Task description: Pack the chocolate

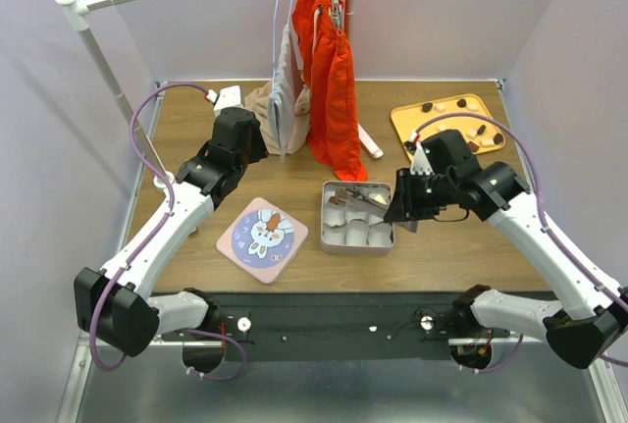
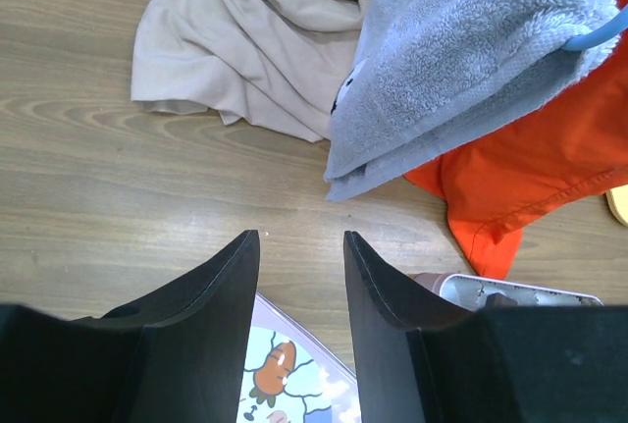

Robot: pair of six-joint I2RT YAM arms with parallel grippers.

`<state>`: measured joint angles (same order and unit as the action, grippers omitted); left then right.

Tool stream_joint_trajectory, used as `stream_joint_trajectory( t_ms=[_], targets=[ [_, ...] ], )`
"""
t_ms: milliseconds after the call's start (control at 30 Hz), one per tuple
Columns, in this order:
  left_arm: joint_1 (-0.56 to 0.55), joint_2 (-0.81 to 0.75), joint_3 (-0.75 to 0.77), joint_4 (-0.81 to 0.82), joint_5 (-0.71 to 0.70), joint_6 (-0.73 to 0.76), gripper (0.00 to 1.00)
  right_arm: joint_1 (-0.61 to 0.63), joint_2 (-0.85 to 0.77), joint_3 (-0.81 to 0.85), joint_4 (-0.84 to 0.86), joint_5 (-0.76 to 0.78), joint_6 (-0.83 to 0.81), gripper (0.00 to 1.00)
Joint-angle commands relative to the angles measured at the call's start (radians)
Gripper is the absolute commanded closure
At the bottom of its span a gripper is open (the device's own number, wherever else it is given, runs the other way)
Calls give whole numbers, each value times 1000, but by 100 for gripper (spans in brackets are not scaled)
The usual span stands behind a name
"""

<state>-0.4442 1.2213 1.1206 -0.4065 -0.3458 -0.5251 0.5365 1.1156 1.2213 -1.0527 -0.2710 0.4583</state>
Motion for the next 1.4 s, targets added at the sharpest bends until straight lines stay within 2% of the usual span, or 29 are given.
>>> stream_joint_trajectory(
  t_ms=[0,400,767,1133,1367],
  targets=[
    [7,-16,-1,-14,-25,-12,51,85,35,-11,-4,82,43,75],
    [10,-3,15,-22,-35,4,51,112,98,9,7,115,42,65],
    [13,7,15,-15,-38,8,51,149,128,40,-7,112,33,65],
    [15,-2,-1,-11,-32,7,51,168,136,41,-4,124,39,50],
    [15,-2,-1,-12,-30,7,51,169,130,81,-26,171,46,53]
  ],
)
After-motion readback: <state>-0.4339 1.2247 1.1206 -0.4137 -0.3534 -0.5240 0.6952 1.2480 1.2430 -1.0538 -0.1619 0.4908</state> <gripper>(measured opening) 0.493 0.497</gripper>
